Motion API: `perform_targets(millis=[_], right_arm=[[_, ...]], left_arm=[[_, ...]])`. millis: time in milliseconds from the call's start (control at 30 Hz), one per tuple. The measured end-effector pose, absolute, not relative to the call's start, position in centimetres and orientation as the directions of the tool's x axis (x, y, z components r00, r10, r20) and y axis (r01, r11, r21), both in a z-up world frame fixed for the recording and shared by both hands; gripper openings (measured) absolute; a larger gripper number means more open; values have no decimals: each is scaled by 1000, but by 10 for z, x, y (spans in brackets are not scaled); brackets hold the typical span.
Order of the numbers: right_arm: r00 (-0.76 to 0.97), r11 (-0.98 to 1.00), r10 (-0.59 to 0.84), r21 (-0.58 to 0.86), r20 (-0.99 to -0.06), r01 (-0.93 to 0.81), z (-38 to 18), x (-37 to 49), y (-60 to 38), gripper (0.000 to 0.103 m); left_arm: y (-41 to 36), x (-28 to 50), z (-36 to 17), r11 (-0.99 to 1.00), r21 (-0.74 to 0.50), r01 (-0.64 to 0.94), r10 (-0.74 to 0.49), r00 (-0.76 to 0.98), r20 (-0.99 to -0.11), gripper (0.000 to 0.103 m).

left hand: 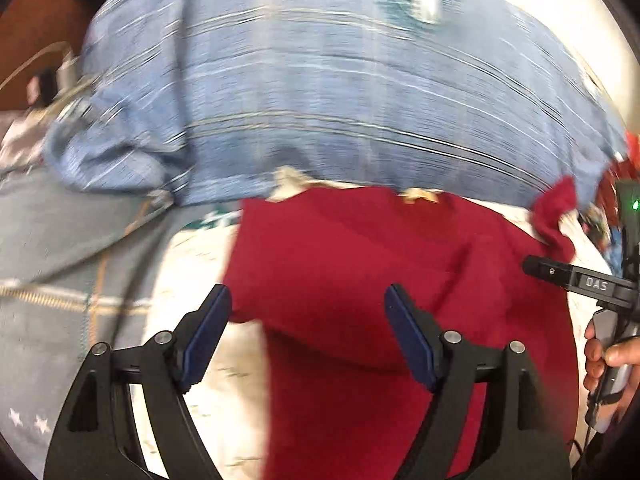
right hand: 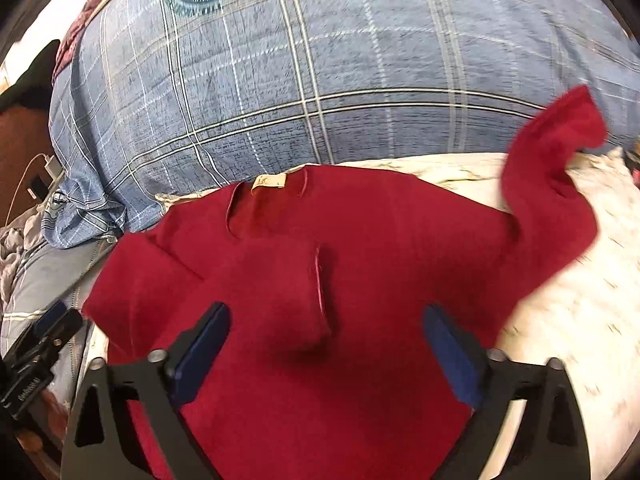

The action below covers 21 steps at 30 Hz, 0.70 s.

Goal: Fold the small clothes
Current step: 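Close the right tool on the sweater's other side edge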

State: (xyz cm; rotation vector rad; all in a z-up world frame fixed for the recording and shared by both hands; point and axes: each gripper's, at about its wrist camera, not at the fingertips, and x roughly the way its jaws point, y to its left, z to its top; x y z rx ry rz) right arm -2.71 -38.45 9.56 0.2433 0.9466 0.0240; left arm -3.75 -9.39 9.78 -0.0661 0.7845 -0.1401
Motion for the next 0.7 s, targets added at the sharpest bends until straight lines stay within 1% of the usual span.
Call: perform_targets(millis=[67, 167, 233, 267, 333, 367, 400, 433, 500, 567, 700], right_arm=[[573, 971, 146, 229, -806, 74, 88, -14, -386, 81], [559, 960, 197, 274, -805, 56, 78, 1, -388, 80], [550, 950, 244, 311, -798, 30, 73, 7, -386, 78], [546, 947, 265, 321, -795, 7, 72, 10, -383, 74], [537, 948, 283, 318, -795, -29, 70, 14, -377, 60], [528, 949, 288, 311, -799, -47, 68, 16, -374, 48], [515, 952, 288, 301, -807, -60, 66, 19, -370, 38], [512, 955, 281, 290, -812, -64, 65, 20, -367, 34], [516, 963, 259, 257, -816, -77, 67, 19, -361, 12], [529, 969, 241, 230, -814, -89, 73, 16, -359, 5], [603, 980, 199, 174, -772, -101, 103, 8, -364, 5]], left_arm=[[-76, -36, 94, 989, -138, 56, -137, 699, -701, 79], [-60, -35, 90, 987, -161, 10, -121, 708, -696, 79], [-57, -31, 86, 985, -170, -5, -117, 708, -697, 79], [-55, -30, 84, 985, -173, -10, -115, 708, -697, 79], [-51, -28, 79, 984, -179, -22, -111, 707, -698, 79], [-49, -26, 77, 983, -182, -26, -111, 706, -699, 79], [-47, -25, 73, 982, -184, -30, -110, 705, -701, 79], [-47, -25, 71, 982, -184, -33, -108, 703, -703, 79], [-45, -24, 68, 983, -182, -39, -103, 700, -707, 79], [-42, -22, 65, 982, -184, -48, -99, 699, -709, 79], [-37, -21, 63, 979, -192, -62, -93, 706, -702, 79]])
